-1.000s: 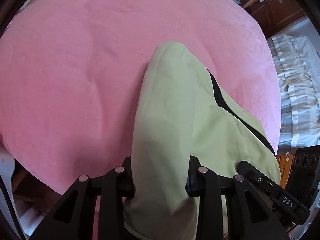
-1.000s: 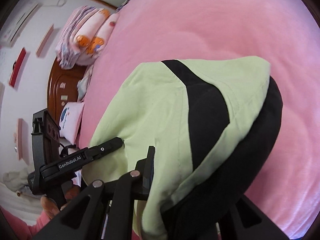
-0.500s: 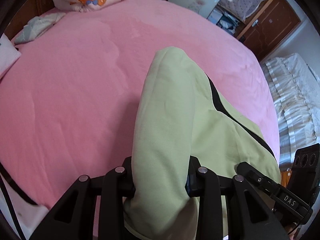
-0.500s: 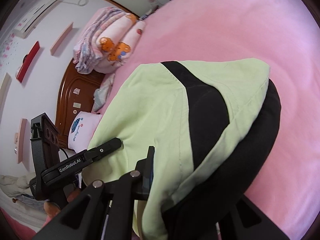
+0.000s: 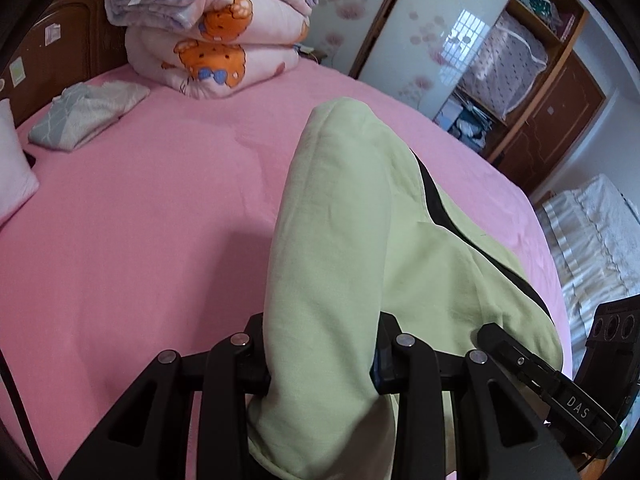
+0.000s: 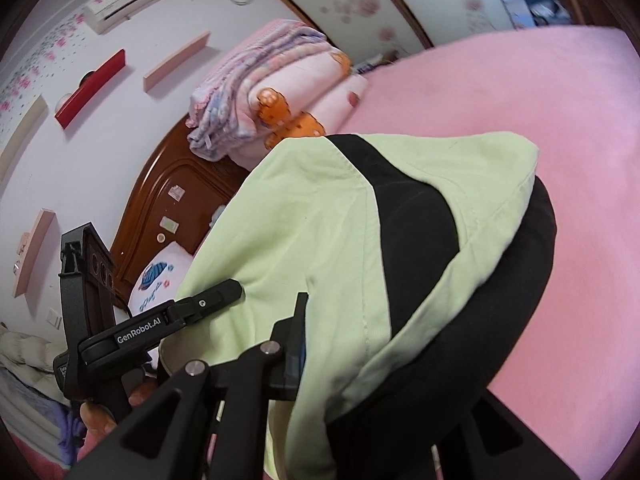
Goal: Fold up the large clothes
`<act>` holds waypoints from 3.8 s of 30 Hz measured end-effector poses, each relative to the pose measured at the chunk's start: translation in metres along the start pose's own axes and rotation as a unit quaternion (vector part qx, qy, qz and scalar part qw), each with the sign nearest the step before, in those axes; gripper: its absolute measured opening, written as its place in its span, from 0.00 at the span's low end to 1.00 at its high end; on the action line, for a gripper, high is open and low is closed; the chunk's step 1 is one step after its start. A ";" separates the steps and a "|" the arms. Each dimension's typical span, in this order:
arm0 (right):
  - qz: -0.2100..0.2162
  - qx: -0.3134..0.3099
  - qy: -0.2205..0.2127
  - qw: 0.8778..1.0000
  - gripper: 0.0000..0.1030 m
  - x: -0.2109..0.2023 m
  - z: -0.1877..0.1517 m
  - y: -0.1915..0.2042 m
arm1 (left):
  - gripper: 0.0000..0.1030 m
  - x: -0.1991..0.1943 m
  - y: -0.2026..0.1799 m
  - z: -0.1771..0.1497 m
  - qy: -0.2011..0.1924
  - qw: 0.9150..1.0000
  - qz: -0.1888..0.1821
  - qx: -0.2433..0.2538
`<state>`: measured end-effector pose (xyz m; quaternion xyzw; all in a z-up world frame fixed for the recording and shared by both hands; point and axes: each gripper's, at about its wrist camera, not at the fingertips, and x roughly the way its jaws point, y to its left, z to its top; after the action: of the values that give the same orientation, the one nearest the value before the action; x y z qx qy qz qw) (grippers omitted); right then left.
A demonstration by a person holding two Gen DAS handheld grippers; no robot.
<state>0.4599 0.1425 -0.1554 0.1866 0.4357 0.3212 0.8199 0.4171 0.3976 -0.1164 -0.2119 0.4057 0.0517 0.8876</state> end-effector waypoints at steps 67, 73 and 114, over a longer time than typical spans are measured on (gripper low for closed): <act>-0.149 0.028 0.132 0.980 0.00 0.171 -0.036 -0.141 | 0.61 0.186 0.102 -0.056 0.074 0.990 0.122 0.020; -0.180 0.007 0.107 0.978 0.00 0.155 -0.050 -0.125 | 0.61 0.165 0.106 -0.087 0.095 0.989 0.110 -0.017; -0.336 0.144 0.070 0.928 0.89 -0.410 -0.282 -0.063 | 0.70 -0.246 -0.269 -0.339 0.113 0.984 0.051 0.126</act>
<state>0.0779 -0.1785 -0.1042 0.1222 0.5708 -0.0264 0.8115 0.0875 0.0319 -0.0405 -0.0817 0.5169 0.0208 0.8519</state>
